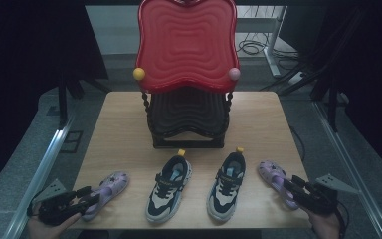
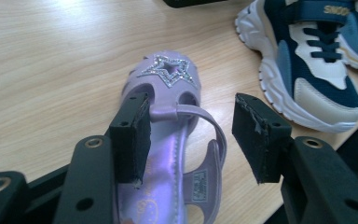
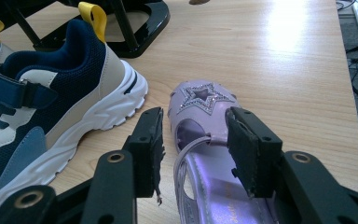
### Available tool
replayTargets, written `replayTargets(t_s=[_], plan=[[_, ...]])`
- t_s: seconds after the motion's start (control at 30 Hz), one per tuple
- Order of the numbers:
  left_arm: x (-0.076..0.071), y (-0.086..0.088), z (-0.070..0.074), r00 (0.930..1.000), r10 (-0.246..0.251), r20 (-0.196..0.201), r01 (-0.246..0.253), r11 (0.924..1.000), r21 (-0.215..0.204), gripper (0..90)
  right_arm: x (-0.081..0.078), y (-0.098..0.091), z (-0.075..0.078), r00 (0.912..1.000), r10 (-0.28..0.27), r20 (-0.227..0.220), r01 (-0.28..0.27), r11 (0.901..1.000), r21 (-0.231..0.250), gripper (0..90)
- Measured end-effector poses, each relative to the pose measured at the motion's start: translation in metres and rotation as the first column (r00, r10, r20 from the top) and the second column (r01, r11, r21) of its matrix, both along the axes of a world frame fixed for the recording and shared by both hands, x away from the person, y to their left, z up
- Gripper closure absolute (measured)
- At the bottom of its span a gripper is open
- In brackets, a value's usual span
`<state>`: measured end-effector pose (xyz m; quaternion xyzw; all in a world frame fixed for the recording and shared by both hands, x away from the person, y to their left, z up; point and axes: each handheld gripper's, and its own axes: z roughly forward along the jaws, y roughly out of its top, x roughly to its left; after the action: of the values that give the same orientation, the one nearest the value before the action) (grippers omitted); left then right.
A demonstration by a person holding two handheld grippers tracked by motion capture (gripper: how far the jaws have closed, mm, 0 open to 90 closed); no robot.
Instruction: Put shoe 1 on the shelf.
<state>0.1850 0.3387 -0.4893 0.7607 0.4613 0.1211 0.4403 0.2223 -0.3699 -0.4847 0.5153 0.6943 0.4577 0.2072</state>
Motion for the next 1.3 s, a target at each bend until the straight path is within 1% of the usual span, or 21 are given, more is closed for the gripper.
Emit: replayTargets(t_s=[0.03,0.1,0.43,0.47,0.53,0.57,0.63,0.73,0.8,0.83,0.87,0.9,0.93,1.0,1.03,1.07,1.1,1.17,1.23,1.27,1.3], plan=[[-0.001,-0.002,-0.001,0.9999,-0.011,-0.005,0.011,0.9998,0.014,47.0,0.000,0.000,0.000,1.0000,-0.001,0.002,0.001,1.0000,-0.003,55.5],[-0.002,-0.003,-0.002,0.9998,-0.020,-0.007,0.020,0.9997,0.012,47.3,0.000,0.001,-0.001,1.0000,-0.001,-0.002,0.001,1.0000,-0.002,55.5],[-0.008,-0.006,-0.006,0.9997,-0.021,-0.015,0.021,0.9990,0.039,50.6,0.001,0.003,-0.004,1.0000,0.003,-0.009,-0.003,1.0000,-0.005,55.2],[-0.008,-0.008,-0.008,0.9993,-0.030,-0.021,0.031,0.9983,0.049,51.0,0.001,0.003,-0.004,1.0000,-0.001,-0.009,0.001,1.0000,-0.004,55.1],[-0.008,-0.010,-0.009,0.9989,-0.033,-0.032,0.035,0.9968,0.072,51.8,0.001,0.004,-0.004,1.0000,-0.001,-0.008,0.001,1.0000,-0.007,55.1],[-0.008,-0.010,-0.009,0.9989,-0.033,-0.032,0.035,0.9968,0.072,52.2,0.001,0.004,-0.004,1.0000,-0.001,-0.008,0.001,1.0000,-0.007,55.1],[-0.008,-0.013,-0.011,0.9984,-0.038,-0.042,0.041,0.9954,0.087,52.7,0.000,0.004,-0.002,1.0000,-0.002,0.000,0.002,1.0000,-0.009,55.1],[-0.007,-0.014,-0.011,0.9984,-0.037,-0.042,0.041,0.9954,0.087,54.2,0.000,0.004,-0.001,0.9999,-0.008,0.007,0.008,0.9999,-0.009,55.2],[-0.002,-0.014,-0.012,0.9982,-0.030,-0.052,0.035,0.9950,0.094,57.8,-0.001,0.003,0.000,0.9999,-0.008,0.012,0.009,0.9999,-0.008,55.1],[-0.002,-0.014,-0.012,0.9982,-0.030,-0.052,0.035,0.9950,0.094,59.6,-0.001,0.003,0.000,0.9999,-0.009,0.012,0.009,0.9999,-0.008,55.2],[0.000,-0.014,-0.013,0.9978,-0.026,-0.062,0.032,0.9952,0.093,61.5,-0.001,0.003,0.000,0.9999,-0.009,0.013,0.009,0.9999,-0.010,55.2],[0.002,-0.014,-0.013,0.9971,-0.031,-0.069,0.037,0.9954,0.089,61.5,-0.001,0.003,0.000,0.9999,-0.009,0.013,0.009,0.9999,-0.010,55.2],[0.004,-0.015,-0.015,0.9962,-0.044,-0.076,0.050,0.9957,0.078,64.9,-0.001,0.003,0.000,0.9999,-0.009,0.013,0.009,0.9999,-0.009,55.2],[0.005,-0.015,-0.016,0.9954,-0.053,-0.080,0.059,0.9957,0.071,66.3,-0.001,0.003,0.000,0.9998,-0.010,0.015,0.010,0.9999,-0.010,55.1],[0.006,-0.016,-0.016,0.9942,-0.069,-0.083,0.074,0.9950,0.066,70.1,-0.001,0.003,0.001,0.9998,-0.011,0.015,0.011,0.9999,-0.008,55.1],[0.006,-0.016,-0.016,0.9942,-0.069,-0.083,0.074,0.9950,0.066,72.1,-0.001,0.003,0.001,0.9998,-0.011,0.015,0.011,0.9999,-0.008,55.1],[0.006,-0.016,-0.017,0.9937,-0.074,-0.084,0.080,0.9945,0.067,72.1,-0.001,0.003,0.001,0.9998,-0.011,0.018,0.011,0.9999,-0.011,55.1],[0.006,-0.017,-0.016,0.9926,-0.082,-0.089,0.088,0.9939,0.066,76.4,-0.002,0.003,0.001,0.9998,-0.012,0.016,0.013,0.9999,-0.009,55.1],[0.006,-0.018,-0.017,0.9923,-0.083,-0.091,0.090,0.9936,0.069,76.2,-0.002,0.003,0.001,0.9998,-0.013,0.017,0.013,0.9999,-0.010,55.1],[0.007,-0.018,-0.016,0.9914,-0.085,-0.100,0.093,0.9929,0.075,74.7,-0.002,0.003,0.002,0.9998,-0.012,0.017,0.012,0.9999,-0.007,55.1],[0.007,-0.018,-0.016,0.9914,-0.085,-0.100,0.093,0.9929,0.075,74.0,-0.002,0.003,0.002,0.9998,-0.012,0.017,0.012,0.9999,-0.007,55.1]])
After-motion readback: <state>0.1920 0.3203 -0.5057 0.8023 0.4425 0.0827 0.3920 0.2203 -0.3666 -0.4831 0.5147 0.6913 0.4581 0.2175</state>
